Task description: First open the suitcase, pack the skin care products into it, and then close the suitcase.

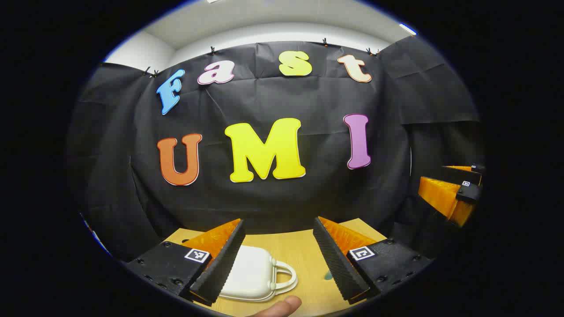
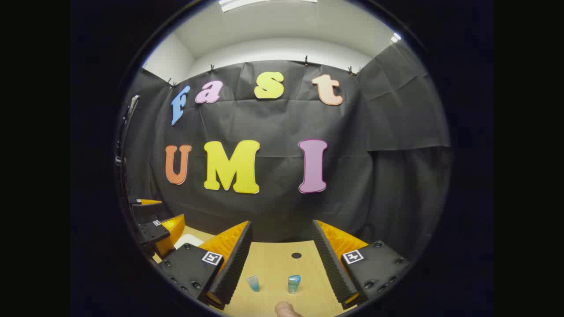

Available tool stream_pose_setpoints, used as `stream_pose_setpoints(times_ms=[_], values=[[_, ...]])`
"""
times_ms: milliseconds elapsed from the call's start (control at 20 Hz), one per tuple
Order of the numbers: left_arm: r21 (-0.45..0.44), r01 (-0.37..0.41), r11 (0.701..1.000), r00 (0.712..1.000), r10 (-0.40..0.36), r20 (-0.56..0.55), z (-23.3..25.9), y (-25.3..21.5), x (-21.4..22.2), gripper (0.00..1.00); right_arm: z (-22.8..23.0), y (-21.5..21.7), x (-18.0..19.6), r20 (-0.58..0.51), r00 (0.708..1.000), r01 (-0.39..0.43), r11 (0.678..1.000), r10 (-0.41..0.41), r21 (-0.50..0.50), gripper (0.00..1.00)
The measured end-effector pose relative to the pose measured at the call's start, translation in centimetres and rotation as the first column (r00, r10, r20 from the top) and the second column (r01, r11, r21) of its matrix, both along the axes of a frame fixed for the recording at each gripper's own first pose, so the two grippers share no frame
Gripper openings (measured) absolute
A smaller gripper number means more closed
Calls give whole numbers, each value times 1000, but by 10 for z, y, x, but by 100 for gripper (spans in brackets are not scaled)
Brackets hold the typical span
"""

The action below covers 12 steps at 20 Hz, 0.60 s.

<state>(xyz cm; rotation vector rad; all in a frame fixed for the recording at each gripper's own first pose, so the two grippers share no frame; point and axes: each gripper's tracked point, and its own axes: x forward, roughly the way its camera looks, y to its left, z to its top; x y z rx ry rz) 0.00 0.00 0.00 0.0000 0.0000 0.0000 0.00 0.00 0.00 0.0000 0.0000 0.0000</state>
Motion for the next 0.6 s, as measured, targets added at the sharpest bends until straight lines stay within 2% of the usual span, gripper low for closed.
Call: stream_pose_setpoints(times_ms=[100, 150, 200, 600], values=[[-8, 0, 1000, 1000, 0, -17, -3, -3, -3, 99, -6, -4, 1, -16, 1000, 7, 1000, -7, -15, 80], [-12, 2, 1000, 1000, -2, -19, -3, -4, -4, 94, -9, -4, 1, -26, 1000, 4, 1000, -4, -22, 80], [-20, 3, 1000, 1000, -3, -21, -5, -4, -3, 99, -12, -3, 1, -35, 999, -2, 1000, 1, -29, 80], [-54, -14, 998, 999, 12, -50, -17, 0, -13, 99, -26, 2, -2, -74, 997, -31, 998, 27, -52, 80]])
